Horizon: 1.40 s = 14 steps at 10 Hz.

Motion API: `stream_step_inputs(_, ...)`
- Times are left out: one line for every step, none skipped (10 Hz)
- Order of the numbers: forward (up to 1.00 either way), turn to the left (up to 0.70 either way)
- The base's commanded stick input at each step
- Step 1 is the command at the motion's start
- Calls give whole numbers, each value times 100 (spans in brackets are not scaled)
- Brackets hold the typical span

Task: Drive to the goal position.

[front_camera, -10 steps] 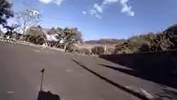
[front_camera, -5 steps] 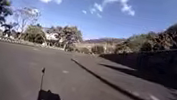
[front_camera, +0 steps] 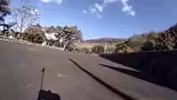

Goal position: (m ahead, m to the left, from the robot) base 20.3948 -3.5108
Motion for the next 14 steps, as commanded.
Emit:
stream_step_inputs(70, 0)
stream_step_inputs(70, 0)
stream_step_inputs(70, 0)
stream_step_inputs(70, 0)
stream_step_inputs(70, 0)
stream_step_inputs(70, 0)
stream_step_inputs(70, 0)
stream_step_inputs(70, 0)
stream_step_inputs(70, 0)
stream_step_inputs(70, 0)
stream_step_inputs(70, 0)
stream_step_inputs(70, 0)
stream_step_inputs(70, 0)
stream_step_inputs(70, 0)
